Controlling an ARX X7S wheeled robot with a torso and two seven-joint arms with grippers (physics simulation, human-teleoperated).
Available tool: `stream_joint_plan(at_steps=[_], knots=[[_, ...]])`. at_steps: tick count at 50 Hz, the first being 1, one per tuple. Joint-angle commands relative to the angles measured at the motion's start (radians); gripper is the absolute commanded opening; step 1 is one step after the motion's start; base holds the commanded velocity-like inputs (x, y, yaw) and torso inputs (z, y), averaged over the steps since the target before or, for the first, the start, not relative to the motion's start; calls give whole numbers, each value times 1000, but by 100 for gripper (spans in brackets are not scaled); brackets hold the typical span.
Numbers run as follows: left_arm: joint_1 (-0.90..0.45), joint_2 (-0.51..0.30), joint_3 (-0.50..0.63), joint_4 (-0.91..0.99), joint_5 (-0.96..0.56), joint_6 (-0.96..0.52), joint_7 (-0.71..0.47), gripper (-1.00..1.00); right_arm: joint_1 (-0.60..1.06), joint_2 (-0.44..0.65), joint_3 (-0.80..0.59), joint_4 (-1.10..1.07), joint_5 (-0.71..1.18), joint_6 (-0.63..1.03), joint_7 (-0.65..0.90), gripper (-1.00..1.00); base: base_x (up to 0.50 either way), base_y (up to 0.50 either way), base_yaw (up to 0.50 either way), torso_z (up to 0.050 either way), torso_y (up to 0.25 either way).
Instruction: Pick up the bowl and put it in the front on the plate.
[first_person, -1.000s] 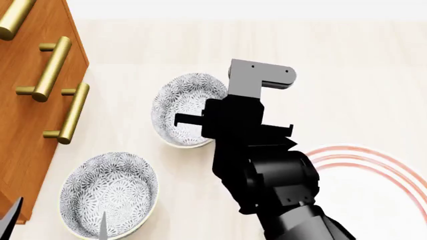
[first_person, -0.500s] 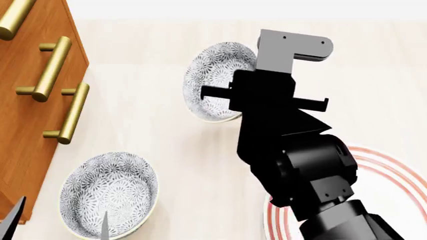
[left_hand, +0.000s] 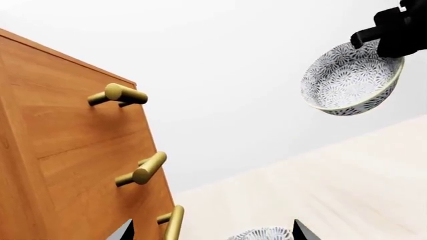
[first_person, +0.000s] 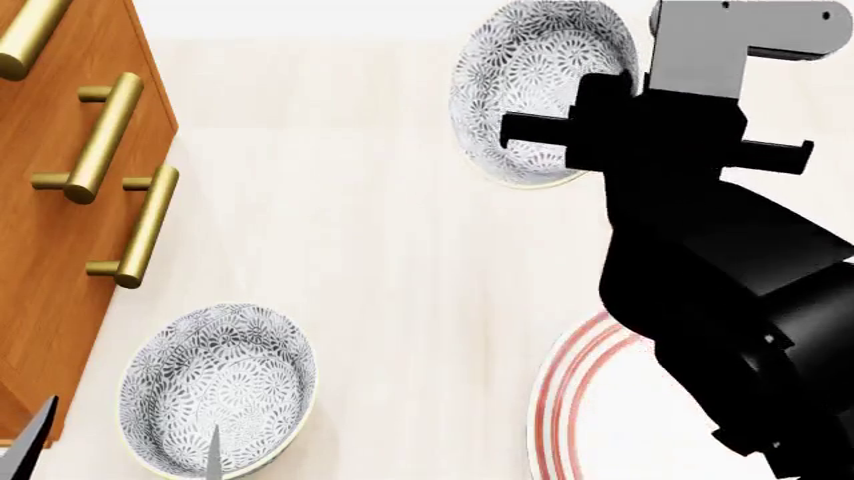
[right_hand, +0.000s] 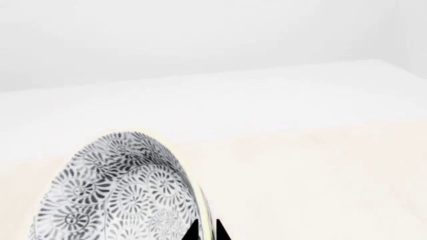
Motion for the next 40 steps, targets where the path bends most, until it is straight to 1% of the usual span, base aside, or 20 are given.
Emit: stream_joint_plan(at_steps=[1, 4, 10, 12, 18, 19, 22, 25, 27, 33, 34, 35, 36, 39, 40], knots=[[-4, 0, 4, 2, -4, -10, 1, 100, -15, 152, 44, -211, 46, 54, 27, -100, 0, 0, 0, 0, 0], [-5, -1, 5, 0, -3, -9, 0, 100, -33, 194, 65, -261, 93, 74, 35, -100, 0, 0, 0, 0, 0], [-7, 0, 11, -2, -1, -12, 1, 100, -54, 282, 103, -346, 118, 75, 52, -100, 0, 0, 0, 0, 0], [-7, 0, 13, 1, 1, -16, 1, 100, -68, 305, 111, -375, 114, 62, 50, -100, 0, 0, 0, 0, 0], [-11, 3, 21, 13, 12, -34, 7, 100, -110, 408, 185, -440, 207, 56, 57, -100, 0, 0, 0, 0, 0], [-11, 3, 22, 13, 12, -34, 6, 100, -110, 409, 185, -441, 207, 56, 57, -100, 0, 0, 0, 0, 0], [-14, 5, 27, 16, 16, -41, 9, 100, -142, 484, 238, -498, 237, 22, 37, -100, 0, 0, 0, 0, 0], [-16, 6, 32, 15, 19, -43, 10, 100, -168, 523, 258, -524, 250, 10, 29, -100, 0, 0, 0, 0, 0], [-16, 6, 34, 14, 20, -42, 11, 100, -197, 558, 273, -550, 262, -4, -1, -100, 0, 0, 0, 0, 8], [-15, 3, 35, 20, 23, -47, 10, 100, -250, 611, 295, -586, 291, -22, -44, -100, 0, 0, 0, 0, 0], [-15, 2, 36, 23, 22, -50, 12, 100, -256, 628, 292, -600, 284, -22, -83, -100, 0, 0, 0, 0, 0], [-15, 2, 37, 24, 22, -51, 12, 100, -264, 635, 298, -603, 290, -27, -89, -100, 0, 0, 0, 0, 0], [-15, 2, 37, 24, 22, -51, 12, 100, -273, 655, 303, -612, 317, -26, -148, -100, 0, 0, 0, 0, 0], [-16, 1, 39, 25, 22, -53, 14, 100, -289, 684, 317, -609, 361, -26, -198, -100, 0, 0, 0, 0, 0], [-17, 1, 41, 25, 21, -54, 16, 100, -299, 696, 321, -610, 368, -31, -240, -100, 0, 0, 0, 0, 0]])
